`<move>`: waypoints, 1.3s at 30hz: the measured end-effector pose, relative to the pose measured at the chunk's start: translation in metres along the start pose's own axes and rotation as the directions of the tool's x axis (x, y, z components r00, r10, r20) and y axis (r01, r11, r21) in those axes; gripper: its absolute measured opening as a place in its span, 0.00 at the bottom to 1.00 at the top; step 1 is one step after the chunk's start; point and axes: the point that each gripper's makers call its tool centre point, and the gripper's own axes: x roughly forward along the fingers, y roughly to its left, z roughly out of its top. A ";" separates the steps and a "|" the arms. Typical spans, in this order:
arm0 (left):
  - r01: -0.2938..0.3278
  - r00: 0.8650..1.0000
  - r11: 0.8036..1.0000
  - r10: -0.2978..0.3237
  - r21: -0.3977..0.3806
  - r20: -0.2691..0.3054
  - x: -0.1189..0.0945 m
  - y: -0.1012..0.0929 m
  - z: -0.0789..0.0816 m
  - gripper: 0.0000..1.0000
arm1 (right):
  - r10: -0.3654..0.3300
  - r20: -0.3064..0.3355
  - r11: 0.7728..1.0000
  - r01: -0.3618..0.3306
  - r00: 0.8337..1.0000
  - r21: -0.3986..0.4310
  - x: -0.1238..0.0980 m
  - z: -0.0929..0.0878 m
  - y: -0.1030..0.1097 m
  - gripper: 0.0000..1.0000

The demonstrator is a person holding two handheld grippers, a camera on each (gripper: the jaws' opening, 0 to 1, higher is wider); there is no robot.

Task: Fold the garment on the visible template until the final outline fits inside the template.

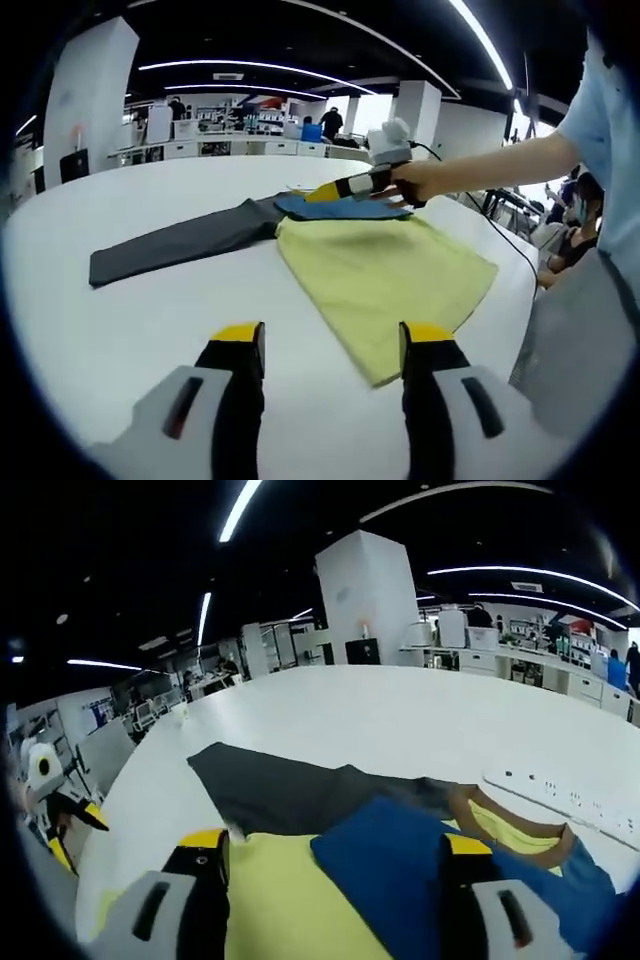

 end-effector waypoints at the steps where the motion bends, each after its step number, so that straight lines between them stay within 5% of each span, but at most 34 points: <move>1: 0.004 1.000 1.000 -0.004 -0.004 -0.002 -0.001 0.000 0.000 0.51 | -0.003 -0.009 1.000 0.003 1.000 -0.011 -0.002 -0.001 -0.001 0.92; 16: 0.012 1.000 1.000 -0.012 0.008 -0.007 0.009 0.014 0.013 0.50 | -0.053 -0.041 0.997 0.050 0.998 -0.062 -0.061 -0.017 -0.031 0.91; 30: 0.005 1.000 0.998 -0.004 0.065 -0.021 0.018 0.034 0.029 0.47 | -0.123 -0.062 0.992 0.122 0.990 -0.019 -0.148 -0.051 -0.048 0.87; 39: -0.026 1.000 0.999 0.026 0.046 -0.002 0.016 0.053 0.032 0.45 | -0.166 -0.046 0.986 0.167 0.985 0.011 -0.181 -0.059 -0.054 0.85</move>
